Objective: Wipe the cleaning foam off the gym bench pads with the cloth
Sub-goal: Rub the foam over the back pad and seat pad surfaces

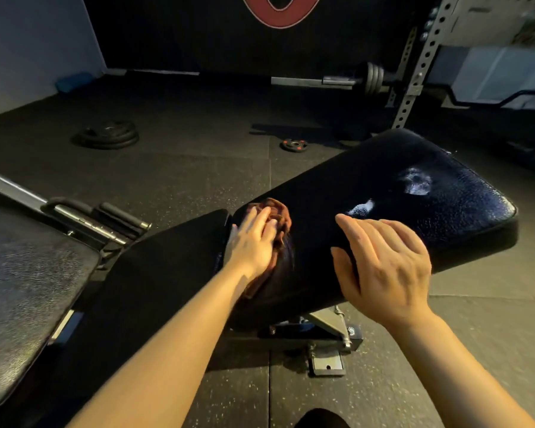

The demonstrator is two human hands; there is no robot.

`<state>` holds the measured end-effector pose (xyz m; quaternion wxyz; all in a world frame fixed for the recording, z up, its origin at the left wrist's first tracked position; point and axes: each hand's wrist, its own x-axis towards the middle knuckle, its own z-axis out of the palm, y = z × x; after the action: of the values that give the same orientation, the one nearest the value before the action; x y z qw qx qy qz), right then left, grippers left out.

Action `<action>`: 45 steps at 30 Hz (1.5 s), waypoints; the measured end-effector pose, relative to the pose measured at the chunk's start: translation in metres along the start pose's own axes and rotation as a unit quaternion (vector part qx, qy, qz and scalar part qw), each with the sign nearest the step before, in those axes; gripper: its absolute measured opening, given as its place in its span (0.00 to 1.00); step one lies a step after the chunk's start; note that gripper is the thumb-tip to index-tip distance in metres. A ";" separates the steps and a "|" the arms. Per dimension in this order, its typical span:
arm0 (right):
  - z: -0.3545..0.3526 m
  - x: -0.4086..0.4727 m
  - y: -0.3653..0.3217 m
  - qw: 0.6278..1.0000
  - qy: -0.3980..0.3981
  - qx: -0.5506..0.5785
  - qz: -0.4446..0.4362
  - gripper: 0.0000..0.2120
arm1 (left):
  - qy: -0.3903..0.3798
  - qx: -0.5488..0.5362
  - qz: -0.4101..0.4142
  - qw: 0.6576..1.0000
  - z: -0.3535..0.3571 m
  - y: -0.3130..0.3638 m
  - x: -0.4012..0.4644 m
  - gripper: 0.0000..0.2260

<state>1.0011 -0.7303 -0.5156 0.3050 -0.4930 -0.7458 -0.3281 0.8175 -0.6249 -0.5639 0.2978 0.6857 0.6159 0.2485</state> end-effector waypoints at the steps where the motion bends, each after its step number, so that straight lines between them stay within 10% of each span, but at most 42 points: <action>1: -0.006 -0.001 0.000 1.000 -0.015 0.009 -0.006 0.18 | 0.003 -0.002 -0.037 0.999 0.000 -0.001 0.007 0.22; 8: -0.044 0.024 0.046 0.971 0.056 -0.042 0.230 0.23 | -0.008 -0.026 0.019 0.999 0.002 0.006 -0.056 0.21; 16: -0.025 0.035 0.052 0.963 0.027 -0.083 0.256 0.23 | 0.004 -0.035 0.261 0.965 0.004 0.002 -0.063 0.18; 23: -0.018 0.034 0.052 0.959 0.105 -0.069 0.254 0.19 | 0.007 -0.011 -0.007 1.000 -0.008 -0.042 0.029 0.21; 34: -0.015 0.028 0.050 0.873 0.247 0.058 0.416 0.17 | -0.039 -0.023 0.265 0.963 0.012 0.054 -0.053 0.21; 45: -0.016 0.010 0.048 0.867 0.260 0.117 0.409 0.15 | -0.009 -0.022 0.025 0.999 -0.003 -0.014 -0.017 0.22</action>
<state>1.0451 -0.7229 -0.4888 0.6504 -0.6116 -0.4033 -0.2008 0.8034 -0.6407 -0.5715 0.3115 0.6966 0.5903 0.2633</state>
